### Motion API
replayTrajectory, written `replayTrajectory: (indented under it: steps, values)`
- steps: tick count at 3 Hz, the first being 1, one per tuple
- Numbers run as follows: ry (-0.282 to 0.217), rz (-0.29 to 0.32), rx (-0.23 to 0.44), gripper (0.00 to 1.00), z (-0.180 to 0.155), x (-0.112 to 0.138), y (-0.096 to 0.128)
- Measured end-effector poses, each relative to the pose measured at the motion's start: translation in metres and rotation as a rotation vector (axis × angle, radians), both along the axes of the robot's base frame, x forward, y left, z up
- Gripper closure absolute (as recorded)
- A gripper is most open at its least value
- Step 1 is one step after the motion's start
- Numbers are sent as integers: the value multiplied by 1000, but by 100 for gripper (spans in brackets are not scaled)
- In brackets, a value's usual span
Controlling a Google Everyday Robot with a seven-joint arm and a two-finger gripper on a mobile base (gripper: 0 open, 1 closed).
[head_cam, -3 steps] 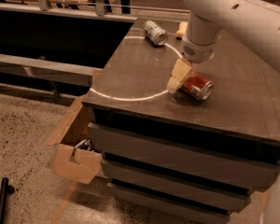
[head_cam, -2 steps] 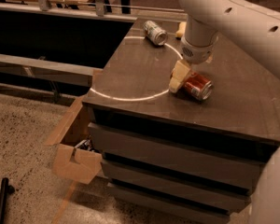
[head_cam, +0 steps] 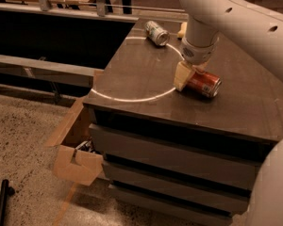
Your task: Place coke can upright
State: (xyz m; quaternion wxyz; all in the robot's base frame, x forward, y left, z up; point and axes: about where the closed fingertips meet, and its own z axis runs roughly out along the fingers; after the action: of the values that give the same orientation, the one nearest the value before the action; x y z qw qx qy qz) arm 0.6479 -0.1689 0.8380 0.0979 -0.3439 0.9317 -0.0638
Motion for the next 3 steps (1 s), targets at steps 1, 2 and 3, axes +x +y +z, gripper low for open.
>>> replayTrajectory:
  steps: [1,2,3]
  values:
    - [0,0,0,84,2,0,0]
    - [-43,81,79,100,17,-2,20]
    - [-155,267,298,100,55,-6,63]
